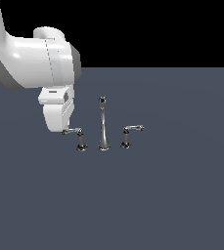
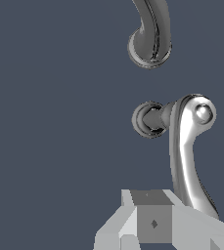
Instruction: Turn on the faucet by rotating a designated handle.
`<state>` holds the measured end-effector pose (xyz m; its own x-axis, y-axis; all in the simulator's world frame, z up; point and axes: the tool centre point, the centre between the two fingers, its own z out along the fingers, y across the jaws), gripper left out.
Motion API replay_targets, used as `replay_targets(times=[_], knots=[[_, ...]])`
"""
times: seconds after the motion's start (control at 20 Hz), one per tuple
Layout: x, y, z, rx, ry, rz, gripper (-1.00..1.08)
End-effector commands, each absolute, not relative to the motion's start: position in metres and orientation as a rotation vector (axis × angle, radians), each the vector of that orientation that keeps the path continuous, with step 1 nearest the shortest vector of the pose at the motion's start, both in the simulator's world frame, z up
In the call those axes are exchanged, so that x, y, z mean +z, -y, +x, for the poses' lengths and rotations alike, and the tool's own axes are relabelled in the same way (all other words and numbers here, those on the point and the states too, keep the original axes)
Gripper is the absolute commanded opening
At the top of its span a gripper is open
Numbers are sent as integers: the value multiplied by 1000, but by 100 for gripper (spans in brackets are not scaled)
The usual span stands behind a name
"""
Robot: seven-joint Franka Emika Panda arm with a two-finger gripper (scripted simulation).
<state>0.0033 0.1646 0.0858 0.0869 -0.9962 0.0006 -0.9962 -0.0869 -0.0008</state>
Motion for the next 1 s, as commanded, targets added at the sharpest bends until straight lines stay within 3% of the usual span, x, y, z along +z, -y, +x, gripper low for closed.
replay_targets(times=[0.0, 0.95], knots=[[86, -168, -6, -1, -2122, -2317, -100], [86, -156, -54, -1, -2121, -2315, -100]])
